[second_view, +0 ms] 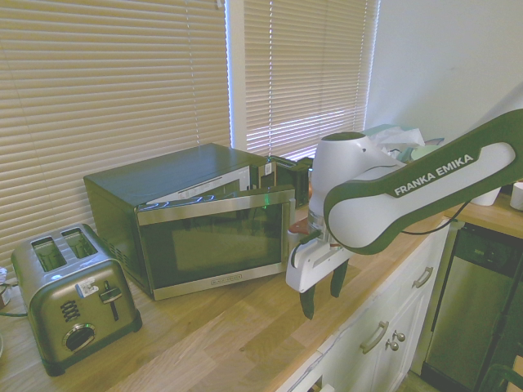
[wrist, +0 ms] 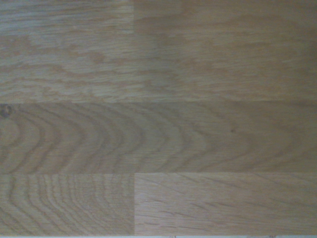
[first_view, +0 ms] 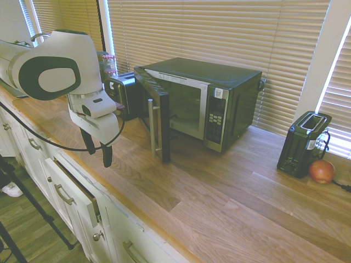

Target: Close the microwave

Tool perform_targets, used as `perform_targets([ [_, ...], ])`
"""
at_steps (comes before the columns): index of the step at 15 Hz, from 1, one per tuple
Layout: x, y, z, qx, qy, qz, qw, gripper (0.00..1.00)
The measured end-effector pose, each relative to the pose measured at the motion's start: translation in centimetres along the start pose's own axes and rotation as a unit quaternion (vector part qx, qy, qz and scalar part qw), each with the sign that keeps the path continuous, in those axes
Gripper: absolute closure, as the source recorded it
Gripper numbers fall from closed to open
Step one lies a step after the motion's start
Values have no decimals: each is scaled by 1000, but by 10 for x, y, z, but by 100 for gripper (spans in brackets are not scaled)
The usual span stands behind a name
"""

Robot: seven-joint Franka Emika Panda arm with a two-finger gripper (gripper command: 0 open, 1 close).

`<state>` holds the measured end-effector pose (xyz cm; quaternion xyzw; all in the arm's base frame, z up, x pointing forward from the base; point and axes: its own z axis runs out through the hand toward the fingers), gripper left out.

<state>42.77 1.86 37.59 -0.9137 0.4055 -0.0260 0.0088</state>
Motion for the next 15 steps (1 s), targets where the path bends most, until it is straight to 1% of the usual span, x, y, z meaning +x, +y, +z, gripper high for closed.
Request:
perform_targets([
  [4, 0, 0, 1, -4, 1, -8, 1000, 0],
  [8, 0, -8, -7, 7, 20, -24, 999, 0],
  [12, -1, -42, -35, 27, 51, -51, 997, 0],
  [15, 18, -75, -56, 38, 77, -59, 995, 0],
])
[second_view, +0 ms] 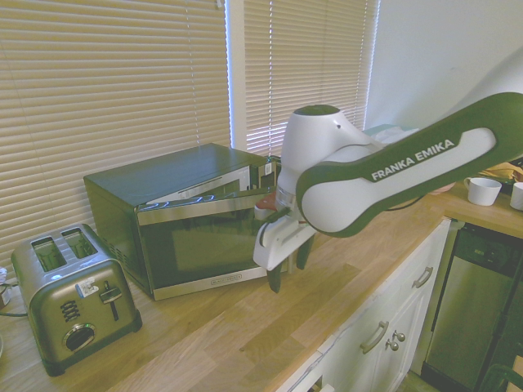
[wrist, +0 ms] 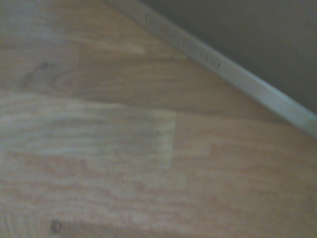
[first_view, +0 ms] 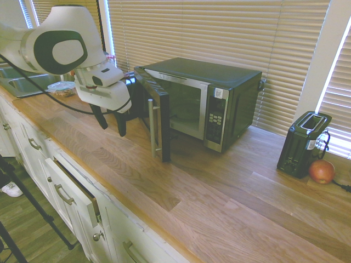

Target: Close the microwave

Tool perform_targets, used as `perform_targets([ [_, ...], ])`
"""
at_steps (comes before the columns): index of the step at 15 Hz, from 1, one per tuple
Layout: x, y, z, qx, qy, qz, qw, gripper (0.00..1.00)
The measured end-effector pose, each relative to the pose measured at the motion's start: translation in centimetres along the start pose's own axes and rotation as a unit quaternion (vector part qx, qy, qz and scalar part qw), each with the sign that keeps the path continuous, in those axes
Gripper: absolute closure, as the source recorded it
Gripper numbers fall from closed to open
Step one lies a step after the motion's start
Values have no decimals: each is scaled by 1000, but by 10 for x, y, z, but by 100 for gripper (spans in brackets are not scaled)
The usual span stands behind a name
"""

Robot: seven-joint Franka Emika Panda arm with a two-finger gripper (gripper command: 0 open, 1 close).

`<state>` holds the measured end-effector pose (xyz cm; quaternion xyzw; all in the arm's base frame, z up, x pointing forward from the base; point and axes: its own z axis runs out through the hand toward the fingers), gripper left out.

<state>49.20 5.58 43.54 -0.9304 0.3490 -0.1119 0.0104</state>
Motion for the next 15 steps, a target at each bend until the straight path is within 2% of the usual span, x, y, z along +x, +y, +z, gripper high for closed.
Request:
perform_targets([
  [7, 52, -50, -13, 2, 23, -1, 1000, 0],
  [15, 120, -71, -13, 8, 40, 30, 999, 0],
])
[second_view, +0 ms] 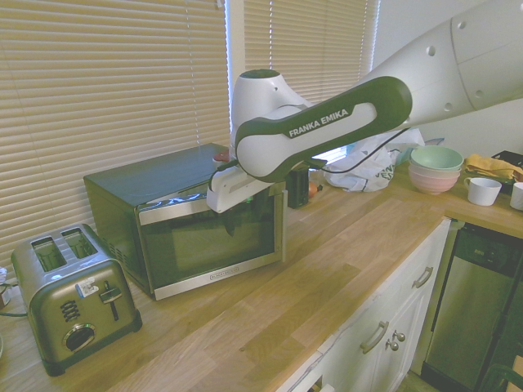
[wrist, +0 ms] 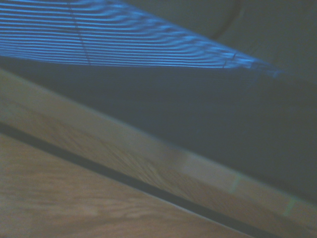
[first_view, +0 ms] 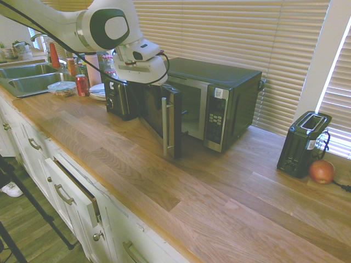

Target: Close the microwave

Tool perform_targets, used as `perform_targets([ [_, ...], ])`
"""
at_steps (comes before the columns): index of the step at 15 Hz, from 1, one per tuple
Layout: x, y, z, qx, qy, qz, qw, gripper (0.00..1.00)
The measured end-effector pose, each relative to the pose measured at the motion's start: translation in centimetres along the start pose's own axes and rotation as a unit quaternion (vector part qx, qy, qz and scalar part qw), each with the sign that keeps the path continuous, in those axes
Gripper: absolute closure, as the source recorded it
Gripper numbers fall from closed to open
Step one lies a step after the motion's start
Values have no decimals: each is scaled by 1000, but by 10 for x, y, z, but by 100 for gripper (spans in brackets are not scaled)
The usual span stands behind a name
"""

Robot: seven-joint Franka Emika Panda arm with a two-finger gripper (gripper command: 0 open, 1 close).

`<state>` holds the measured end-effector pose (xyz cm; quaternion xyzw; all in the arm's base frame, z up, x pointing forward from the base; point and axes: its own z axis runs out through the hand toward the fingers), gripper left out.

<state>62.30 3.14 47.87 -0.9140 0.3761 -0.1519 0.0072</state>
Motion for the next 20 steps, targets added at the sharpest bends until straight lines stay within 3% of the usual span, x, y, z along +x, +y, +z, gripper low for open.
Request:
perform_targets([
  [12, 56, -63, 32, 8, 11, 11, 1000, 0],
  [16, 39, -49, 13, 46, 5, 9, 999, 0],
  [20, 0, -14, -4, 43, -21, 0, 999, 0],
])
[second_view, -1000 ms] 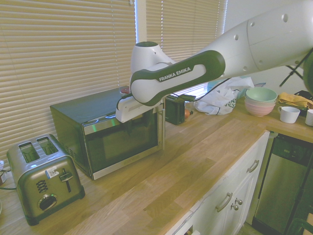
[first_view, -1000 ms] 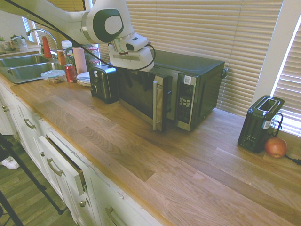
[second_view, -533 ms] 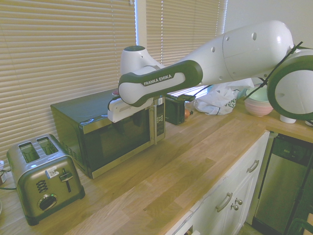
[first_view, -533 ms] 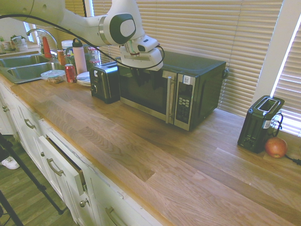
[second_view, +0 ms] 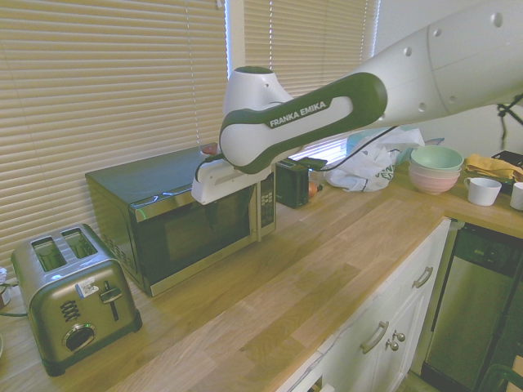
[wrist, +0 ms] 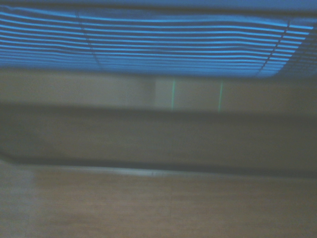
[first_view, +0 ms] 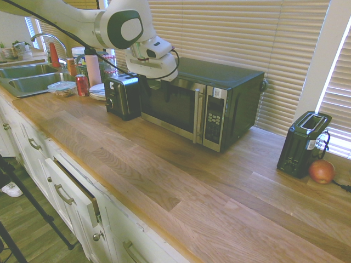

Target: Close the microwave

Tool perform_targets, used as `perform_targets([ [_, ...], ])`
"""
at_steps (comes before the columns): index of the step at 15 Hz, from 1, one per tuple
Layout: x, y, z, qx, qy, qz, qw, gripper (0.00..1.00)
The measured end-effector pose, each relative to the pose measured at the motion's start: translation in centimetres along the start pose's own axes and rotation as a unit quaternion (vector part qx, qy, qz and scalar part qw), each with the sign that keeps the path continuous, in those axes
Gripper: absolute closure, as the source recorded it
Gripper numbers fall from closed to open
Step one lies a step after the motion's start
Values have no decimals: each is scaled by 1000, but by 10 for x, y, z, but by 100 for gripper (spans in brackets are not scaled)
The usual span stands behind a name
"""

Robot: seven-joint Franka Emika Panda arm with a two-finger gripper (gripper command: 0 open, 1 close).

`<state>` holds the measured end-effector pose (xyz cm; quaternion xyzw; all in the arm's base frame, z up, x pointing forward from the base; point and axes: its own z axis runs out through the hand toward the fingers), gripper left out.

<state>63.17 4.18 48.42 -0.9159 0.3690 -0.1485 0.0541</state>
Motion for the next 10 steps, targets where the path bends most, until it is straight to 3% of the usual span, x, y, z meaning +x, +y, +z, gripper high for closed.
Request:
perform_targets([
  [5, -57, 57, 41, -16, -30, -9, 999, 0],
  [10, -116, 124, 37, -23, -46, -15, 999, 0],
])
